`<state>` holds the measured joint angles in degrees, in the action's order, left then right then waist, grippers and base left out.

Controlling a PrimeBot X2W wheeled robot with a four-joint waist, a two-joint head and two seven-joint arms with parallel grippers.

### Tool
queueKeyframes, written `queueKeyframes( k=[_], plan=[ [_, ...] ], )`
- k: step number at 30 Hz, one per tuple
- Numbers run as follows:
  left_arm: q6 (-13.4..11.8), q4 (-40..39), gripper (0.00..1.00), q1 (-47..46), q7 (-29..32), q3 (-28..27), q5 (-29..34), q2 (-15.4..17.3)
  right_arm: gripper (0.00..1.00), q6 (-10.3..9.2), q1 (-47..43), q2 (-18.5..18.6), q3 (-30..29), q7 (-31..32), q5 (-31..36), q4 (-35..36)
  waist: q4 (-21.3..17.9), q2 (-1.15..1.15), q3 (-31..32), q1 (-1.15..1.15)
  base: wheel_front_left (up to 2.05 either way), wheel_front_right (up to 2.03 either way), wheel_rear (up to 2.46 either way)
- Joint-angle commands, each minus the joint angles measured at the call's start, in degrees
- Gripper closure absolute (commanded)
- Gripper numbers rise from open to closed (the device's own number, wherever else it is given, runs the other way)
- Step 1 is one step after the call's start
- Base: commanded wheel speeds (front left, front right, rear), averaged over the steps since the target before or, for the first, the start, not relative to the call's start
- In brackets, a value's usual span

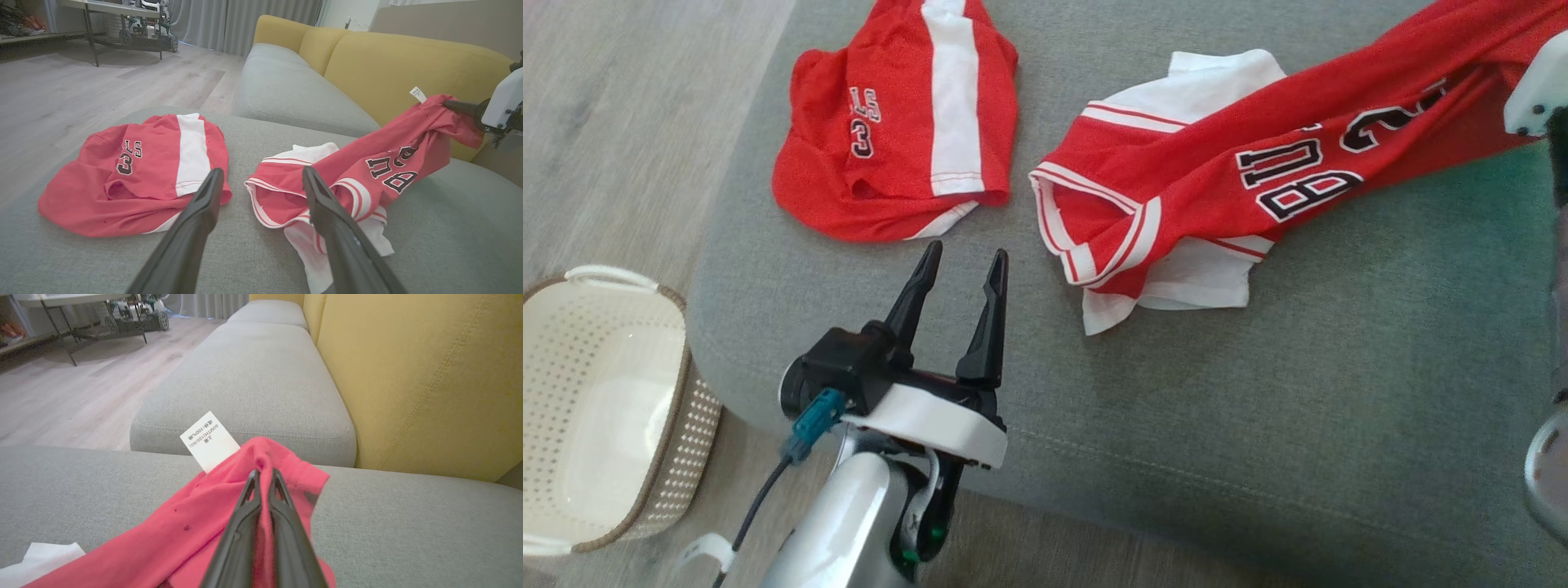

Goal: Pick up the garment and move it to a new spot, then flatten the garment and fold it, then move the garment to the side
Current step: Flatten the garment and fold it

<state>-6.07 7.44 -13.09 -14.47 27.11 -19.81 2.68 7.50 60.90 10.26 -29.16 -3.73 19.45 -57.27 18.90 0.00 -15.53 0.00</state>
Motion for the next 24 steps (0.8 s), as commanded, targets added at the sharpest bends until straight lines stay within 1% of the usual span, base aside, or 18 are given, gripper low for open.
queueKeyframes(
  k=[1, 2, 3, 4, 7, 11, 15, 20, 24],
  plan=[
    [-0.3, -2.0, 0.00, -1.0, -0.5, -1.6, -0.4, 0.2, 1.00, -0.01, 2.5, 0.2, 1.3, 1.4, 1.1, 0.8, 0.6, 0.00, -0.1, 0.00, 0.00, 0.00, 0.00],
    [-0.3, -2.1, 0.00, -1.0, -0.5, -1.5, -0.5, 0.2, 1.00, -0.01, 3.0, 0.4, 1.0, 2.1, 1.2, 0.4, 0.8, 0.00, -0.3, 0.00, 0.00, 0.00, 0.00],
    [-0.4, -2.1, 0.00, -1.0, -0.5, -1.5, -0.5, 0.2, 0.57, -0.01, 3.3, 0.7, 0.9, 2.0, 1.9, 0.4, 1.0, 0.00, -0.5, 0.00, 0.00, 0.00, 0.00],
    [-0.3, -2.2, 0.00, -1.1, -0.5, -1.4, -0.6, 0.2, 0.00, -0.01, 3.5, 0.8, 1.1, 1.8, 2.6, 0.2, 1.2, 0.00, -0.7, 0.00, 0.00, 0.00, 0.00],
    [-0.5, -2.2, 0.00, -1.3, -0.5, -1.3, -0.8, 0.2, 0.00, -0.01, 3.9, 0.8, 1.6, 0.8, 4.2, -1.0, 1.7, 0.00, -1.0, 0.00, 0.00, 0.00, 0.00],
    [-0.9, -2.1, 0.00, -1.2, -0.5, -1.5, -1.0, 0.2, 0.00, -0.01, 2.6, 0.3, 0.3, -1.9, 5.8, -0.6, 1.3, 0.00, -0.6, 0.00, 0.00, 0.00, 0.00],
    [-0.9, -2.1, 0.00, -1.2, -0.5, -2.1, -0.7, 0.2, 0.00, -0.01, -0.4, -2.4, -0.5, -6.0, 6.1, 0.0, -0.5, 0.00, 0.7, 0.00, 0.00, 0.00, 0.00],
    [-0.7, -2.4, 0.00, -1.1, -0.5, -3.2, 0.1, 0.2, 0.00, -0.01, -5.1, -5.6, -0.3, -10.3, 1.4, 1.8, -3.8, 0.00, 3.0, 0.00, 0.00, 0.00, 0.00],
    [-0.4, -2.6, 0.00, -0.8, -0.5, -4.1, 0.5, 0.2, 0.00, -0.01, -11.1, -7.0, 2.8, -11.2, -4.7, 5.5, -6.6, 0.00, 4.6, 0.00, 0.00, 0.00, 0.00]
  ],
)
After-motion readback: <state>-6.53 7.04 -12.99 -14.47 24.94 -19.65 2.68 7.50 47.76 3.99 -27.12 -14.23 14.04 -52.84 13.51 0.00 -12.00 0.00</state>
